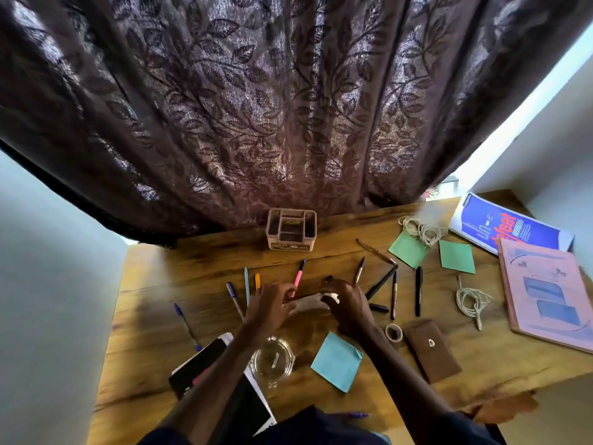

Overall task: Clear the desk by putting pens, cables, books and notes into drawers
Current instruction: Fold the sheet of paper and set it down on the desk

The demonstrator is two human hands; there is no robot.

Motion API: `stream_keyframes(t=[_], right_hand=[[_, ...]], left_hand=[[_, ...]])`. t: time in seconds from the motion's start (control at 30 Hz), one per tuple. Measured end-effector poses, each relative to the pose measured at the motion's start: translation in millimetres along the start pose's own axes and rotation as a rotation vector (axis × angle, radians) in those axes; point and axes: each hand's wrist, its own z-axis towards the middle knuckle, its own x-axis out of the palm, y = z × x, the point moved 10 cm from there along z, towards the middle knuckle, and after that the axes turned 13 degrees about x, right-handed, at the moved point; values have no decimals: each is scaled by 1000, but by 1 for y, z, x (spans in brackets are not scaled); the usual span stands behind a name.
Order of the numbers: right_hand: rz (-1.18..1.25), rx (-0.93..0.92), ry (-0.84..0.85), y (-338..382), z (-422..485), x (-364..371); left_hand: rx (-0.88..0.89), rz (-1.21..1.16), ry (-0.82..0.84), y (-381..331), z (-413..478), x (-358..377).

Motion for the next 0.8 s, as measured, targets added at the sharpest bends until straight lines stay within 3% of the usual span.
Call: stream_keyframes(t=[0.6, 0.8], right_hand=[[34, -104, 71, 14, -9, 7], [-23, 9, 47, 0, -5, 1]], left_hand=[[-34, -20, 16, 6, -12, 10], [-66, -26, 13, 7, -18, 5]])
